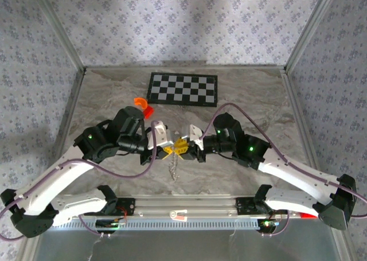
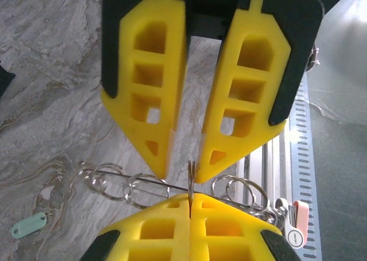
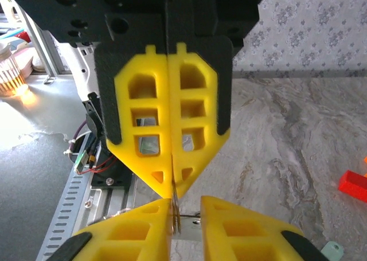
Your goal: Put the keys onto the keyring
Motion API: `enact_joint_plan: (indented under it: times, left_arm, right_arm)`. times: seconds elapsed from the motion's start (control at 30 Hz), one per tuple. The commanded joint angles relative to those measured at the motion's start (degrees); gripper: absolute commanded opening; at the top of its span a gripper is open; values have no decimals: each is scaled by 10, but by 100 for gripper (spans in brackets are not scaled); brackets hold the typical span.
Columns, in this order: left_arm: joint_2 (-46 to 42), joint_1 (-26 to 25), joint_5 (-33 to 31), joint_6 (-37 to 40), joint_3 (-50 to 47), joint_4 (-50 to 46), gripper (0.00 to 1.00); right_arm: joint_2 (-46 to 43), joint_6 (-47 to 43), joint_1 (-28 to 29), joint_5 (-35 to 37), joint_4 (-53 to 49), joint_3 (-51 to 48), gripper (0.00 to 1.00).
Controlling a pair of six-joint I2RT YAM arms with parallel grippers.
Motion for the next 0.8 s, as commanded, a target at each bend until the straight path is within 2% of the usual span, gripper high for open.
enact_joint_plan:
  times: [0.0, 0.13, 0.27, 0.37, 0.63, 0.77]
  left_arm:
    - [-3, -7, -1, 11, 20, 5, 0]
    - [-3, -8, -1, 9, 19, 11, 0]
    - [-4, -8, -1, 8, 16, 16, 0]
    - [-4, -8, -1, 9, 16, 17, 0]
    - [-5, -11, -2, 8, 20, 18, 0]
    - [-14, -12, -3, -2, 10, 37, 2]
  right_arm:
    - [3, 2, 5, 5, 6, 10, 16]
    - [4, -6, 7, 12, -9, 14, 13]
    - [3, -13, 7, 18, -19, 15, 21]
    - [7, -17, 8, 21, -27, 18, 22]
    - [9, -20, 8, 35, -27, 22, 0]
    - [-2, -5, 5, 37, -6, 14, 0]
